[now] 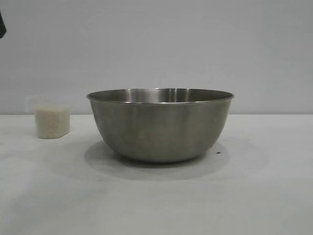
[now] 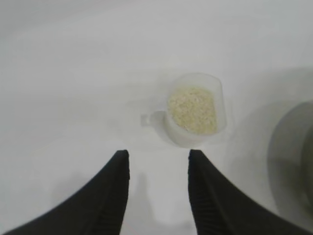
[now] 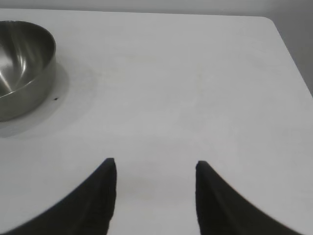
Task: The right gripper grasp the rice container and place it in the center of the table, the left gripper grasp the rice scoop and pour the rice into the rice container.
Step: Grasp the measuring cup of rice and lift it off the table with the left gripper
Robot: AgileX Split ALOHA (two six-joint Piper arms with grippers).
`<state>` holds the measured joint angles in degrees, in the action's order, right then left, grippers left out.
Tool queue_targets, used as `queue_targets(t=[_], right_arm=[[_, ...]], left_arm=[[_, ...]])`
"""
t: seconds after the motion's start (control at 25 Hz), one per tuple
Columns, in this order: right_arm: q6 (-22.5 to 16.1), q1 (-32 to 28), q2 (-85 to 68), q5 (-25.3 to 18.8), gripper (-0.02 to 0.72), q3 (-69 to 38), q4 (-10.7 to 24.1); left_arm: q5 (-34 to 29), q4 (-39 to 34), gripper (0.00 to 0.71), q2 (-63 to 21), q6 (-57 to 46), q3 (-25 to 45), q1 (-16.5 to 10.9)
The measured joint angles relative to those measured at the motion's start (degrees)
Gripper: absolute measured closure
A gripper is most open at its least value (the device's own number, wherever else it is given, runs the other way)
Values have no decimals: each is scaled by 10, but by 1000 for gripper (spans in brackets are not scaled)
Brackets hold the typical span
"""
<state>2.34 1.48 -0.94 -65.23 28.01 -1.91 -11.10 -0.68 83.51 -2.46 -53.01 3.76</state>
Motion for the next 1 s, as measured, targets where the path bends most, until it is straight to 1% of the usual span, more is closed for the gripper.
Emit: queue_targets(t=[0.24, 0.4, 1.0], right_arm=[[0, 0, 0, 0, 383, 0, 0], [0, 0, 0, 0, 383, 0, 0], [0, 0, 0, 0, 383, 0, 0]], left_arm=[[37, -59, 469, -7, -76, 0, 0], [49, -72, 469, -7, -95, 3, 0], [265, -76, 469, -7, -164, 138, 0]])
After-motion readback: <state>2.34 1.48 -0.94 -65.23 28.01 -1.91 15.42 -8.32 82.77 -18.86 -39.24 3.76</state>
